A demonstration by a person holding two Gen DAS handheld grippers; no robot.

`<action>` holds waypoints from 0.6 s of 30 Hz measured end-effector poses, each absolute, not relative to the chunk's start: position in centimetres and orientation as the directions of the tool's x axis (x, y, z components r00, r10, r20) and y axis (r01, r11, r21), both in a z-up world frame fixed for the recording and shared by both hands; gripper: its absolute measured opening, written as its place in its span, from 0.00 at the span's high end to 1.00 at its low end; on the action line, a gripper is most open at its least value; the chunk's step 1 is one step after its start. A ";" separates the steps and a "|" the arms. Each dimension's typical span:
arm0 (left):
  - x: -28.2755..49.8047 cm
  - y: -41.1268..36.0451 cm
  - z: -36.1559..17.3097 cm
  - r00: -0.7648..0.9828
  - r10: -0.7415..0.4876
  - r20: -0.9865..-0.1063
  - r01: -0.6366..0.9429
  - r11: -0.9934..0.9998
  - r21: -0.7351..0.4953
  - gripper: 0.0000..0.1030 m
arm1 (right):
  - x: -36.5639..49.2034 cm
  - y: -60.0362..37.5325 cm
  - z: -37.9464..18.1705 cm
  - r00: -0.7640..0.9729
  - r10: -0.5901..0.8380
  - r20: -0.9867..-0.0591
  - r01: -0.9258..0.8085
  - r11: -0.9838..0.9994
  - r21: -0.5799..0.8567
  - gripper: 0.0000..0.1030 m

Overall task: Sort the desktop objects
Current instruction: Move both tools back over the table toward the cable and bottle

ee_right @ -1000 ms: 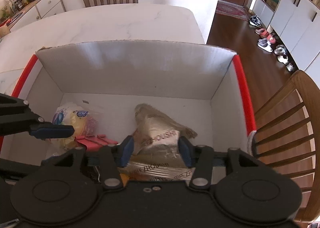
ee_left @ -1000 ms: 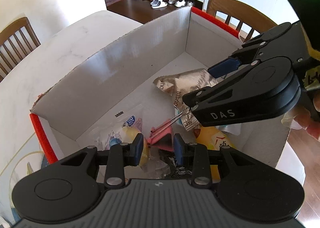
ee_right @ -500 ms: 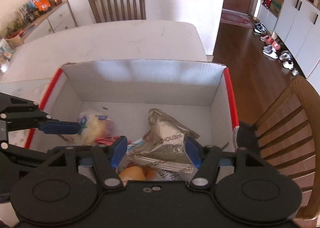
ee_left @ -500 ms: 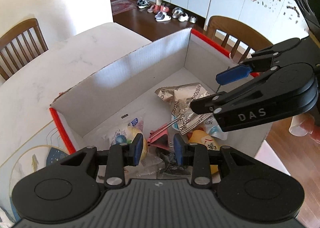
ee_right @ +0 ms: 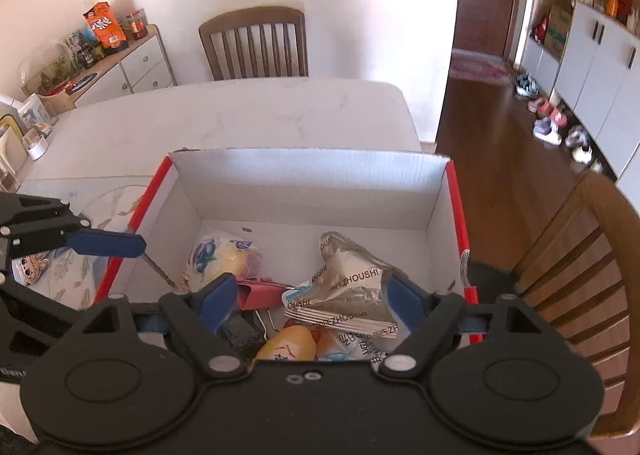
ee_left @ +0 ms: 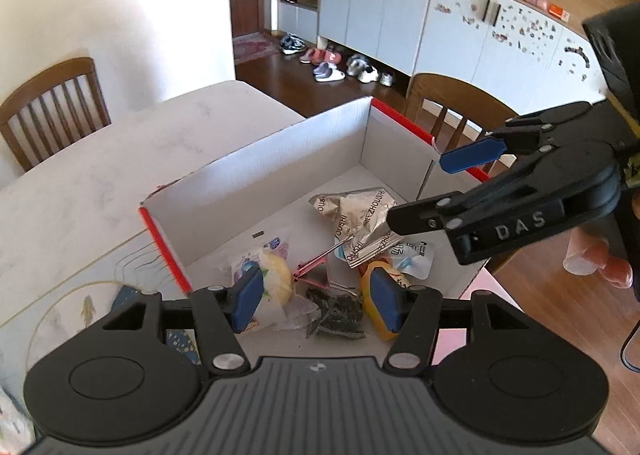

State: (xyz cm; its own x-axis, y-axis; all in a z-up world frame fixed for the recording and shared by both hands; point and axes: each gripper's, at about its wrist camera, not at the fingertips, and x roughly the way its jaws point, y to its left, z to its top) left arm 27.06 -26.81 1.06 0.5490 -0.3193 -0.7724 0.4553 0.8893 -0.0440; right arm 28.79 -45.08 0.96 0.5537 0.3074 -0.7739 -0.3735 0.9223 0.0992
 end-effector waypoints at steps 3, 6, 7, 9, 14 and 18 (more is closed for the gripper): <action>26.3 -26.1 1.5 0.561 -0.320 -0.764 0.434 0.899 -0.058 0.41 | 27.8 -44.6 1.3 0.563 0.326 -0.759 -0.395 0.913 0.099 0.16; 25.3 -25.3 1.9 0.573 -0.325 -0.752 0.419 0.905 -0.072 0.36 | 26.8 -44.0 1.6 0.574 0.332 -0.748 -0.410 0.908 0.089 0.12; 24.9 -24.9 2.0 0.577 -0.323 -0.750 0.414 0.908 -0.072 0.36 | 26.6 -43.8 1.7 0.578 0.332 -0.746 -0.409 0.908 0.087 0.11; 24.4 -24.3 2.2 0.582 -0.324 -0.746 0.406 0.910 -0.079 0.34 | 26.1 -43.5 1.9 0.581 0.335 -0.742 -0.407 0.909 0.091 0.10; 22.9 -21.9 2.7 0.598 -0.319 -0.735 0.382 0.920 -0.089 0.25 | 24.7 -42.2 2.4 0.586 0.347 -0.732 -0.408 0.907 0.103 0.09; 21.7 -19.8 2.8 0.604 -0.313 -0.733 0.372 0.924 -0.088 0.18 | 23.4 -40.5 2.8 0.588 0.352 -0.729 -0.408 0.907 0.109 0.09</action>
State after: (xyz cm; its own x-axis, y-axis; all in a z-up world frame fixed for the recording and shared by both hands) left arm 21.72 -19.76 2.78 0.6037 -0.3129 -0.7332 0.3724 0.9239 -0.0877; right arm 23.42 -40.47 2.77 0.5878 0.3519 -0.7285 -0.4078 0.9066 0.1089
